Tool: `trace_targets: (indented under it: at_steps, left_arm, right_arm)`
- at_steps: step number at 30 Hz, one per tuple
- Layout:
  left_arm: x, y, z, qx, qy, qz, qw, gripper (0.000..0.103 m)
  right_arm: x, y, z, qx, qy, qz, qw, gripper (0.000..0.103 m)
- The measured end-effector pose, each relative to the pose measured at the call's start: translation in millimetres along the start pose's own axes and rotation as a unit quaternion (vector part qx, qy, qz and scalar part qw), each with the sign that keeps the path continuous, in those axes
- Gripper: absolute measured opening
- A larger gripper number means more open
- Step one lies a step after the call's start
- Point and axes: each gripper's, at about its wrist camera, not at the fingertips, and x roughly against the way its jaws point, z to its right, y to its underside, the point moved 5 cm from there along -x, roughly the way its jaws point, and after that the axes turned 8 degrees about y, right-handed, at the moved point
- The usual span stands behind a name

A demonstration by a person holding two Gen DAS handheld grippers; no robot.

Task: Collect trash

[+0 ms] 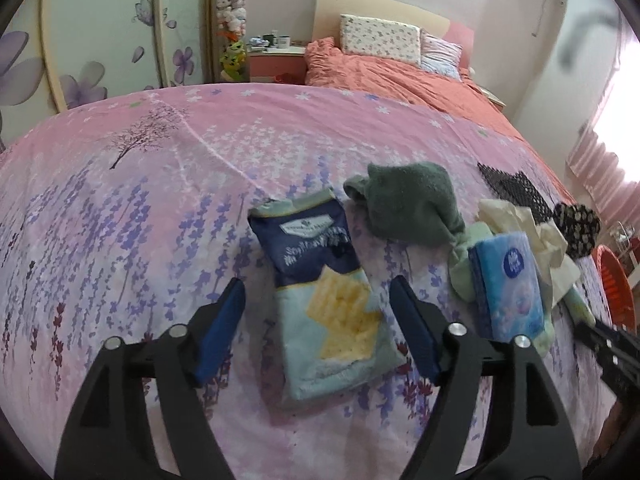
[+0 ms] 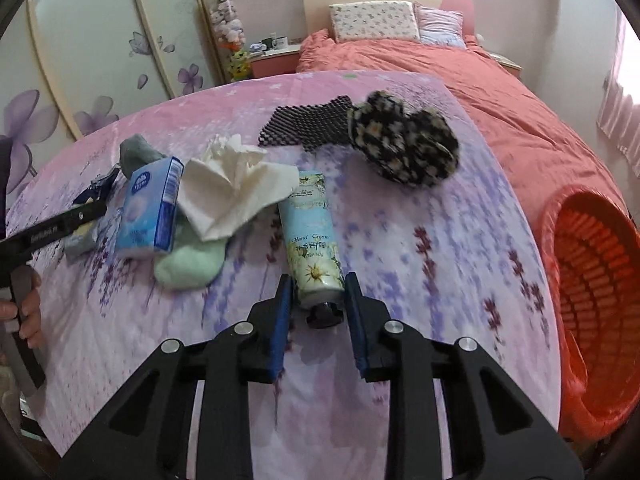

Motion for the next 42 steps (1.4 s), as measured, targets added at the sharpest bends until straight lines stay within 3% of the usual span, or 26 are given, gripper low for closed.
trace_targets:
  at_steps: [6,11,13,20,28,42]
  left_arm:
    - [-10,-9,8,-0.008,-0.033,-0.003,0.9994,0.075]
    - [-13,-8,6,-0.007,-0.038,-0.008,0.9992,0.051]
    - [-7,-2,6,-0.013,-0.023,-0.01,0.9996,0.047]
    - [14,31,28,-0.06,0.026,-0.017,0.9977,0.047]
    - [13,37,31,-0.061,0.009,-0.018,0.998,0.047]
    - [12,36,30,-0.053,-0.023,-0.018,0.9982,0.05]
  right_arm:
    - [-6,-10,-5,-0.009,0.004,-0.002,1.0,0.028]
    - [-14,-19,-4,-0.013,0.014,0.004,1.0,0.027]
    - [-12,-16,-3,-0.018,0.011,0.004,1.0,0.027]
    - [3,4,14,-0.035,0.023,0.005,0.999,0.027]
    - [-4,-1,9,-0.028,0.041,0.008,0.999,0.028]
    - [-5,1,17,-0.049,0.019,0.008,0.999,0.027]
